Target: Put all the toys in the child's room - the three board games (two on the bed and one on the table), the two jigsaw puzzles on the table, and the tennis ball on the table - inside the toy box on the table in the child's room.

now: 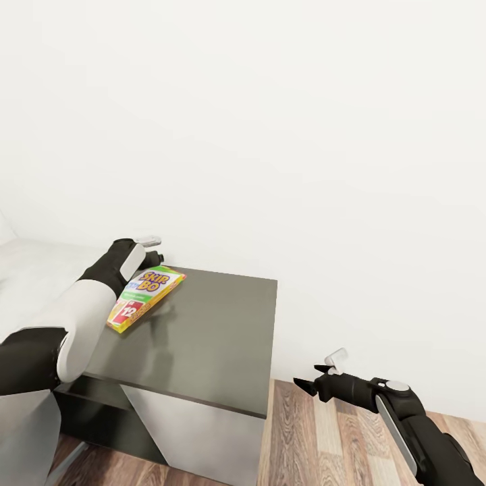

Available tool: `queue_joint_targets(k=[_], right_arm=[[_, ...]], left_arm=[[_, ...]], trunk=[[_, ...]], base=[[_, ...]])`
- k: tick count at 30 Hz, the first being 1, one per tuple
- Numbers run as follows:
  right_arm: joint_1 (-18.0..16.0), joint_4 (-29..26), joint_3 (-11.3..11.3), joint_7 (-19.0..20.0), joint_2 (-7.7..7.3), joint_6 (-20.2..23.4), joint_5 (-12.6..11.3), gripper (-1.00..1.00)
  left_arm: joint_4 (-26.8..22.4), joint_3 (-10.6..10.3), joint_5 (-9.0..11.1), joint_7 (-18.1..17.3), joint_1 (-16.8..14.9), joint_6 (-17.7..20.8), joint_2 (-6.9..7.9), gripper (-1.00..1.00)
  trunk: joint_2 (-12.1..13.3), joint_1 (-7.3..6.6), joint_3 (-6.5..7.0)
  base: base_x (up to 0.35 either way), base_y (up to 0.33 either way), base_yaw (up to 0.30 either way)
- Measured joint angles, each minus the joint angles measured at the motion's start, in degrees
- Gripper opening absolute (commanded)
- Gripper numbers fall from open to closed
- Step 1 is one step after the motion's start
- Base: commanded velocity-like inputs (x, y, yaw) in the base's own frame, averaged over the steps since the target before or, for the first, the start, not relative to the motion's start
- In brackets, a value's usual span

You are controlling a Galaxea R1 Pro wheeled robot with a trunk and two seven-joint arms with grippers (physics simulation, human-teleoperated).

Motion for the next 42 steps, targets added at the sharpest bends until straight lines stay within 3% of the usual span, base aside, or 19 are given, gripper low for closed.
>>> queue_joint_targets(k=[11, 42], right_arm=[[0.0, 0.0, 0.0, 0.0, 0.0, 0.0, 0.0, 1.0], [0.0, 0.0, 0.0, 0.0, 0.0, 0.0, 0.01, 1.0]], left_arm=[[0.42, 0.18, 0.04, -0.11, 0.0, 2.66, 0.05, 1.0], [-0.16, -0.02, -0.06, -0.2, 0.0, 0.82, -0.04, 1.0]], trunk=[[0.0, 0.0, 0.0], [0.0, 0.0, 0.0]], base=[[0.0, 0.0, 0.0], [0.048, 0.0, 0.0]])
